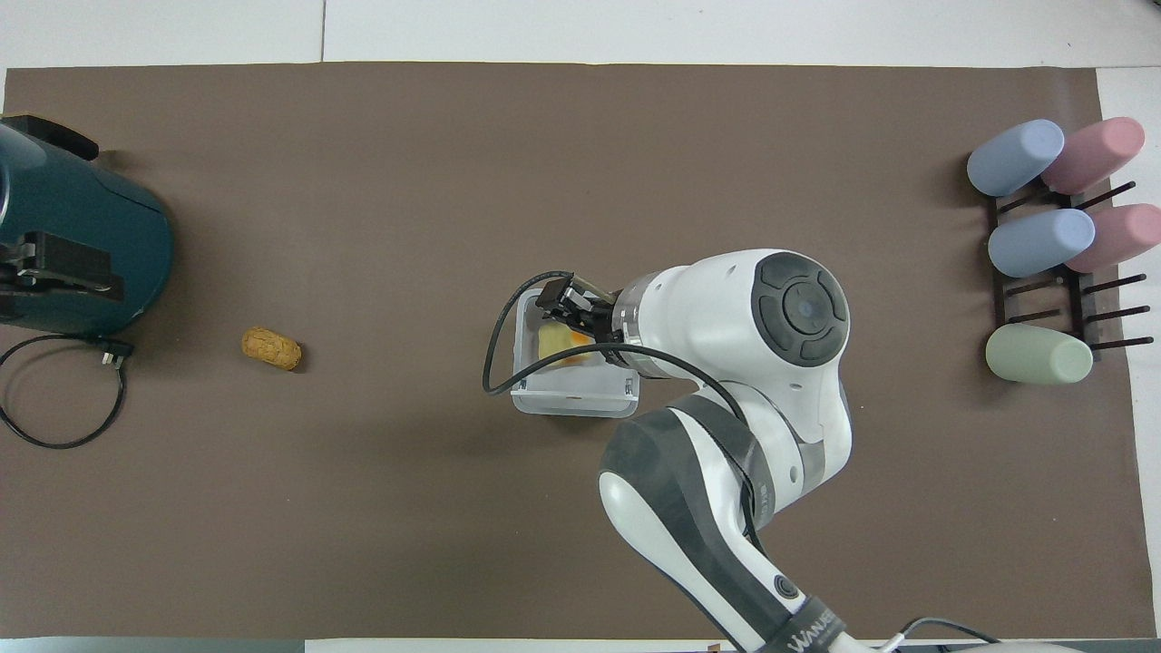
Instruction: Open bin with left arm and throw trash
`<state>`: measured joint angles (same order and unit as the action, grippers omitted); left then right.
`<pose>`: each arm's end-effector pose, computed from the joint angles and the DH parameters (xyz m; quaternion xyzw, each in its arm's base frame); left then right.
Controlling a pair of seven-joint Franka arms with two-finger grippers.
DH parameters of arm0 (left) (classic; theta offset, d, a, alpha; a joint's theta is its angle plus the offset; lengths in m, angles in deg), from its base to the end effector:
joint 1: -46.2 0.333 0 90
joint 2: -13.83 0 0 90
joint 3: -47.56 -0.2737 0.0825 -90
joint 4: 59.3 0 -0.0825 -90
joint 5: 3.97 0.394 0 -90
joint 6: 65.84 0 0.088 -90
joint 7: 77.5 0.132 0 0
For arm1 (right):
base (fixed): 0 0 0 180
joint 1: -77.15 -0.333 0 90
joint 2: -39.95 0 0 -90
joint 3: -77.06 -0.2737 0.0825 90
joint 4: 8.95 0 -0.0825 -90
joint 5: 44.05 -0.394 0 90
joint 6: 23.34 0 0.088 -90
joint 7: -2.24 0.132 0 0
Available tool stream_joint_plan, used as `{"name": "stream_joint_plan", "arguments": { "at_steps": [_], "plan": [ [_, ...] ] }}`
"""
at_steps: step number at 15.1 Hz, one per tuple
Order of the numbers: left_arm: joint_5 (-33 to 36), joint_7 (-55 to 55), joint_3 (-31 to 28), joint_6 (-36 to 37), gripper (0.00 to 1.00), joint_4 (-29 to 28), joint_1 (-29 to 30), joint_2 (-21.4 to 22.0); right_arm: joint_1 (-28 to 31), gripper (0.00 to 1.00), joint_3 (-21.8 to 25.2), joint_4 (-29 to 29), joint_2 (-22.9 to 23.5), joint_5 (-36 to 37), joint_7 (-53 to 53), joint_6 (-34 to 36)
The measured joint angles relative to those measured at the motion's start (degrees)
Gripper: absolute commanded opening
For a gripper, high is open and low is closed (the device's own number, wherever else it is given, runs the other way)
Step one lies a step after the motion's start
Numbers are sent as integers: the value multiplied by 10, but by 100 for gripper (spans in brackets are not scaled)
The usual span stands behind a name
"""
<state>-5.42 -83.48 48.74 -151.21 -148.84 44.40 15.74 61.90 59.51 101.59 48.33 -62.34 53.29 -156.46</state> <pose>0.5454 -0.0321 0.5727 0.9994 0.0254 -0.0206 0.0107 0.5209 0.3448 0.3733 -0.9483 0.2508 0.0085 0.1942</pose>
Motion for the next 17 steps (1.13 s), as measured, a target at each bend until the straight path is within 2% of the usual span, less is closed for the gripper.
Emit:
{"name": "stream_joint_plan", "arguments": {
  "at_steps": [3,5,9,14,17],
  "plan": [
    [0,1,0,-10,100,-4,4,-1,35,100,3,-3,0,66,-131,4],
    [-1,-3,2,-24,100,-15,4,-3,75,100,4,-3,0,82,-248,9],
    [-1,-111,6,-94,100,-74,3,-8,136,100,6,6,2,85,-435,20],
    [-2,-317,12,-177,100,-168,-7,3,146,100,6,40,0,91,-555,16],
    [-2,-411,13,-208,100,-219,-19,11,149,100,6,64,-10,94,-576,15]
  ]
}}
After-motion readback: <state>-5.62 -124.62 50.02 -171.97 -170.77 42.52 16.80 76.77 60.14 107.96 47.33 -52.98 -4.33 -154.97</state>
